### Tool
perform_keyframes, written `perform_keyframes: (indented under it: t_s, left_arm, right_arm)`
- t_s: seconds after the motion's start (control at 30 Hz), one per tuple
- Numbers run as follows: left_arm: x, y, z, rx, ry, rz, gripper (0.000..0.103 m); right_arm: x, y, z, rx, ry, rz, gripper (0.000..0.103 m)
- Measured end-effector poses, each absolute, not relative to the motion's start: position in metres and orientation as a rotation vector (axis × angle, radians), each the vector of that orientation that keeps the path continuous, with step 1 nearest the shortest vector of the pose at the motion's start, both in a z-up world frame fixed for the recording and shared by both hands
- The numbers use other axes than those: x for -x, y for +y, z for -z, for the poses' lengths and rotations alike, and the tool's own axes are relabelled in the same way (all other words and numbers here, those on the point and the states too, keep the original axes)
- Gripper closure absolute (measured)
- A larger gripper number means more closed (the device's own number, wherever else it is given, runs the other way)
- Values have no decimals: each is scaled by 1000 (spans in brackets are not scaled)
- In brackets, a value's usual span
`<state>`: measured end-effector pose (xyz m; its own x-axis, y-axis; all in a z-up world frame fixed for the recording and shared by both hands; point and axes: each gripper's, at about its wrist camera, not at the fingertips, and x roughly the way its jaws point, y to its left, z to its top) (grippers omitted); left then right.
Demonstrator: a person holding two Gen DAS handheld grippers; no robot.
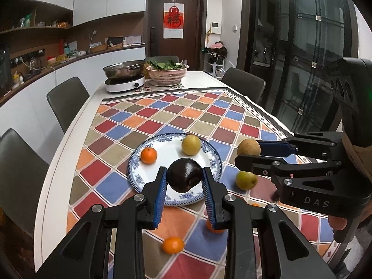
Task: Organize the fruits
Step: 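Carry the plum and kiwi with both tools over the plate, then open both tools to drop the plum and kiwi onto the plate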
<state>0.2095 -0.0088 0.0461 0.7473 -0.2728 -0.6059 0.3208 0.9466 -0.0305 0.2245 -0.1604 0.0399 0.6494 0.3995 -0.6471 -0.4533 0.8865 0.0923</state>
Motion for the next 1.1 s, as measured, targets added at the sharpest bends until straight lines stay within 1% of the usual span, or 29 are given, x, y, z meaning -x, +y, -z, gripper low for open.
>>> perform_keyframes:
  t_s: [0.33,0.73,1.1]
  left_arm:
    - [-256,6,-31,-94,696,316,73]
    - [-319,17,3,-101,804,320,73]
    - [-355,11,33,-141,901,342,73]
  right_arm:
    - [-279,-139,-33,108,739,-499,73]
    - [-354,-114,1,132,844,-499,73]
    - [-407,-92,29,195,932,-493,73]
